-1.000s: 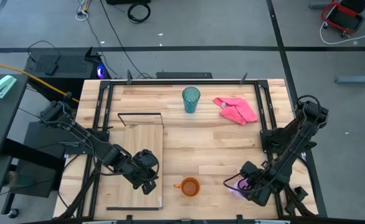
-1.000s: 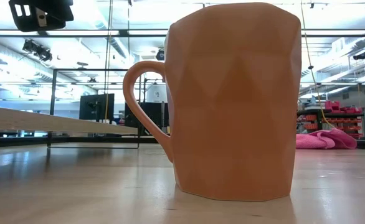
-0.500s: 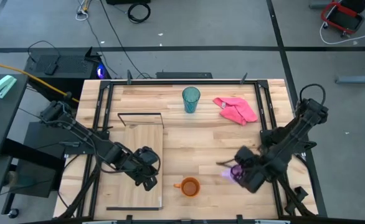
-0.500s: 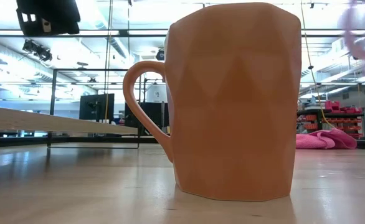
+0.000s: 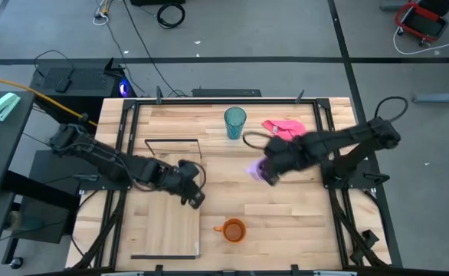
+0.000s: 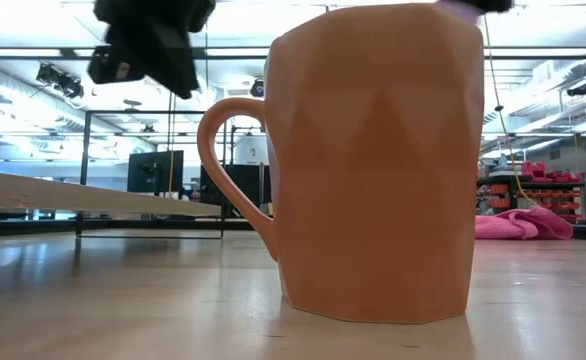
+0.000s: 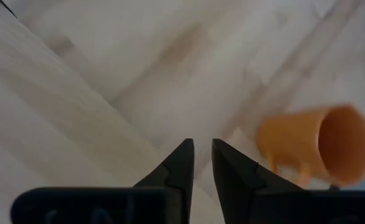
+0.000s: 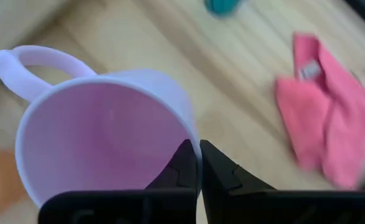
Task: Stack small to large cups/mugs on shelf
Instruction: Put the purple cup on the shelf
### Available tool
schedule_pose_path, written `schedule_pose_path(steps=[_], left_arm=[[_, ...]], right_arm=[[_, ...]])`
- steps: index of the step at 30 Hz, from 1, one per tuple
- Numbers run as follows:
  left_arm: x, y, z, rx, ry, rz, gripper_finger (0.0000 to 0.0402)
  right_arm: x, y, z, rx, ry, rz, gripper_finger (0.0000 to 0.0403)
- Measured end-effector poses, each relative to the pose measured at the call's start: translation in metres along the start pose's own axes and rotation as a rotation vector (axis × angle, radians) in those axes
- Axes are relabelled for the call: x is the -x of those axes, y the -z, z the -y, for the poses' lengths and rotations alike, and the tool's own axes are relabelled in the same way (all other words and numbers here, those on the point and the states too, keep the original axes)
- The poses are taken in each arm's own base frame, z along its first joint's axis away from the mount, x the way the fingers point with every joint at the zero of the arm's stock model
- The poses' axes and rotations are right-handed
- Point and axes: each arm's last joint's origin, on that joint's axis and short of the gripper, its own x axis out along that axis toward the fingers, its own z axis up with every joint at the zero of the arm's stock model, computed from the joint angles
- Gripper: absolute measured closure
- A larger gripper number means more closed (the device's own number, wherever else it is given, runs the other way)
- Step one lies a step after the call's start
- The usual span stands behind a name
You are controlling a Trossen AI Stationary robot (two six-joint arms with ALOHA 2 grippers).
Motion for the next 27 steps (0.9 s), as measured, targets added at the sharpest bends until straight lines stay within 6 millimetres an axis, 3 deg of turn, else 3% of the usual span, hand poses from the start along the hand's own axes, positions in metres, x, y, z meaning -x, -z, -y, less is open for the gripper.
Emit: schedule_pose_path(steps=[4, 8, 14, 19, 27], left_arm=[[0.002, -0.016, -0.009, 0.052, -0.011, 0.028, 0.0346], [0.01, -0.026, -0.014, 0.066, -0.023, 0.039, 0.0353], [0.025, -0.031, -0.016, 0.079, 0.004, 0.059, 0.0362], [0.029, -0.031, -0.018, 0.086, 0.003, 0.056, 0.0369], [0.03, -0.031, -0.017, 0.109, 0.006, 0.056, 0.0377]], right_arm=[[-0.016, -0.032, 0.004, -0.031, -0.089, 0.053, 0.0398], [-0.038, -0.053, 0.001, -0.021, -0.124, 0.034, 0.0398], [-0.088, -0.061, -0.02, 0.111, -0.095, -0.075, 0.0398], [-0.117, -0.068, -0.041, 0.171, -0.138, -0.099, 0.0398], [-0.141, -0.092, -0.066, 0.213, -0.174, -0.07, 0.0398]])
